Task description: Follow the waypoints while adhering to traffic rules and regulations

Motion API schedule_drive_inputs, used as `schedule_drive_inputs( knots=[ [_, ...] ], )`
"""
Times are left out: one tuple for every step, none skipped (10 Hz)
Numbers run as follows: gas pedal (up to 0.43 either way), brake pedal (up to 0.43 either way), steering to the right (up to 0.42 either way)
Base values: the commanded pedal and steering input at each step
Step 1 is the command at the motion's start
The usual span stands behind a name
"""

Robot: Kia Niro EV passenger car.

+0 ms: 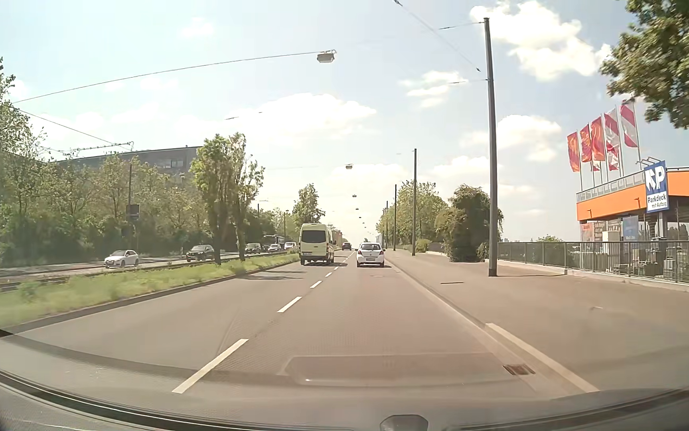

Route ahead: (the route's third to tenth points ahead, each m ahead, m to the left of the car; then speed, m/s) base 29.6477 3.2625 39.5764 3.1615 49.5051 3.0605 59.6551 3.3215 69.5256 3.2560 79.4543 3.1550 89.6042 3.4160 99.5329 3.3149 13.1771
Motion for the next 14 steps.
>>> schedule_drive_inputs(
  knots=[
    [0.189, 0.030, -0.001],
    [0.189, 0.030, -0.001],
    [0.189, 0.030, -0.001],
    [0.189, 0.030, -0.001],
    [0.189, 0.030, -0.001],
    [0.189, 0.030, -0.001],
    [0.189, 0.030, -0.001],
    [0.189, 0.030, -0.001],
    [0.189, 0.030, -0.001],
    [0.189, 0.030, -0.001],
    [0.189, 0.030, -0.001],
    [0.189, 0.030, -0.001],
    [0.189, 0.030, -0.001],
    [0.189, 0.030, -0.001]
  ],
)
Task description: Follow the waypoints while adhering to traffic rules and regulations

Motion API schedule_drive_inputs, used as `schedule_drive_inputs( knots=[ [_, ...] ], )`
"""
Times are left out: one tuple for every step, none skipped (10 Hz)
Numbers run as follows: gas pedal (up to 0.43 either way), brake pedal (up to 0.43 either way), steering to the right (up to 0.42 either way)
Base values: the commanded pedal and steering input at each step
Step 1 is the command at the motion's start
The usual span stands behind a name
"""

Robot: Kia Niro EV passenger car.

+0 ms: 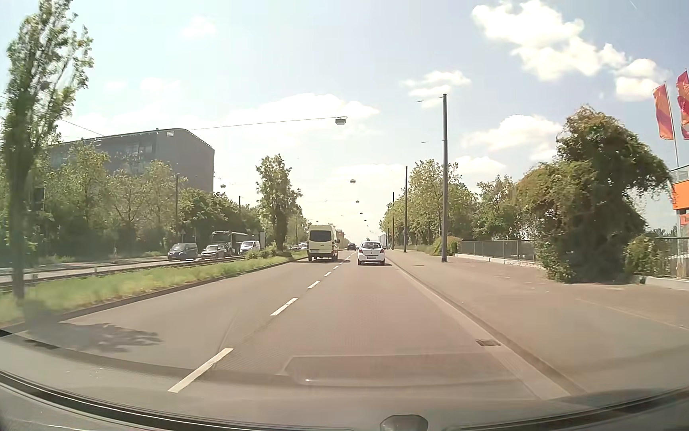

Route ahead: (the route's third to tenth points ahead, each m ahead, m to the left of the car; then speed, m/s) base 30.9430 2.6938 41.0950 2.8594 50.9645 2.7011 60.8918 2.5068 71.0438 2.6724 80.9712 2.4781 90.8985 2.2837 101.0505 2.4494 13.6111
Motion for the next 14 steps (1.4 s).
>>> schedule_drive_inputs(
  knots=[
    [0.189, 0.030, -0.001],
    [0.189, 0.030, -0.001],
    [0.189, 0.030, -0.001],
    [0.189, 0.030, 0.000],
    [0.189, 0.030, 0.000],
    [0.189, 0.030, 0.000],
    [0.189, 0.030, 0.000],
    [0.189, 0.030, 0.000],
    [0.189, 0.030, 0.000],
    [0.189, 0.030, 0.000],
    [0.189, 0.030, 0.000],
    [0.189, 0.030, 0.000],
    [0.189, 0.030, 0.000],
    [0.189, 0.030, 0.000]
  ],
)
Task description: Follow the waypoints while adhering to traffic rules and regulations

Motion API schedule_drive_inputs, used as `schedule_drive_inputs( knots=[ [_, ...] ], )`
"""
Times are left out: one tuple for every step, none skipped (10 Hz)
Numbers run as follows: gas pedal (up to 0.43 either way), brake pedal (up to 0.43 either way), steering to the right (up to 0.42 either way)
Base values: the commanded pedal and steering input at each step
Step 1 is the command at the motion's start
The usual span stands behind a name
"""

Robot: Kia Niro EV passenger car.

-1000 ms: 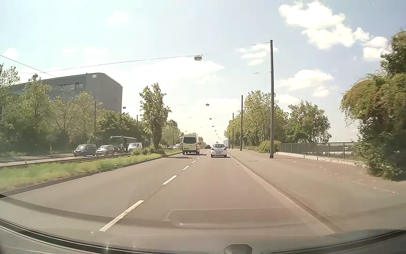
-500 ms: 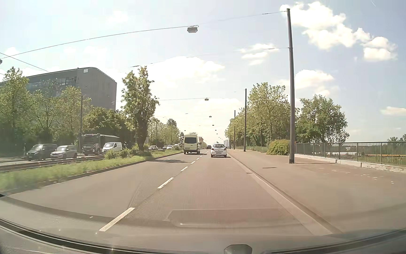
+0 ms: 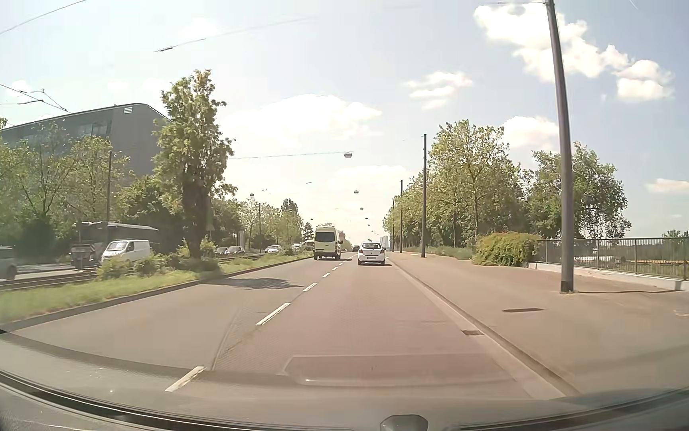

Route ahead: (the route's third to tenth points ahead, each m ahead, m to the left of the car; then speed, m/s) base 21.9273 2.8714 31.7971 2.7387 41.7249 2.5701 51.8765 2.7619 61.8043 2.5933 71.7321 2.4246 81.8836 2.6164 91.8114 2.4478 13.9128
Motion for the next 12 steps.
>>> schedule_drive_inputs(
  knots=[
    [0.189, 0.030, 0.000],
    [0.189, 0.030, 0.000],
    [0.189, 0.030, 0.000],
    [0.189, 0.030, 0.000],
    [0.189, 0.030, 0.000],
    [0.189, 0.030, 0.000],
    [0.189, 0.030, 0.000],
    [0.189, 0.030, 0.000],
    [0.189, 0.030, 0.000],
    [0.189, 0.030, 0.000],
    [0.189, 0.030, 0.000],
    [0.177, 0.030, 0.000]
  ],
)
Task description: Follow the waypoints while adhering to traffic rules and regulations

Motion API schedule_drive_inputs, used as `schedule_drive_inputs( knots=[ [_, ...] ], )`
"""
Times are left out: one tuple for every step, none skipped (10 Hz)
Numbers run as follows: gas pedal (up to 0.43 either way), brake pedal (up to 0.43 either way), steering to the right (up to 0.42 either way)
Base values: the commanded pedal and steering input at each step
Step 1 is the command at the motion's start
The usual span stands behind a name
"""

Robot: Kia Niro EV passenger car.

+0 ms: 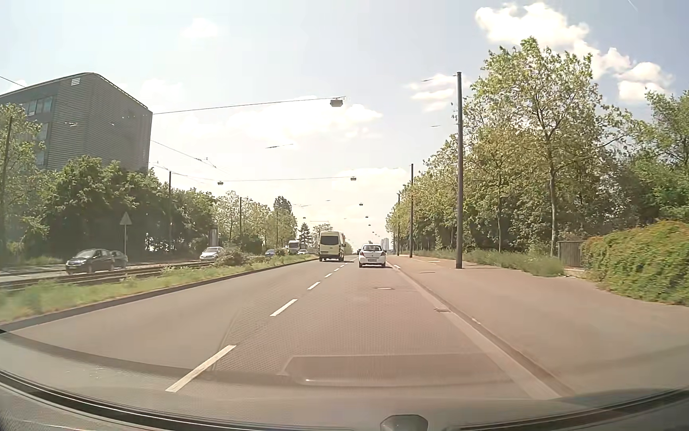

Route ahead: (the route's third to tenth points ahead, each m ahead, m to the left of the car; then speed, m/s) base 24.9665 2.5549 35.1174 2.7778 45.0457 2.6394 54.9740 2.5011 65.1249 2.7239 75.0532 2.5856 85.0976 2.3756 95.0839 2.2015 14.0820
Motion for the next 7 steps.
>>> schedule_drive_inputs(
  knots=[
    [0.157, 0.030, 0.001],
    [0.150, 0.030, 0.001],
    [0.150, 0.030, 0.000],
    [0.138, 0.030, 0.001],
    [0.130, 0.030, 0.001],
    [0.130, 0.030, 0.001],
    [0.130, 0.030, 0.001]
  ],
)
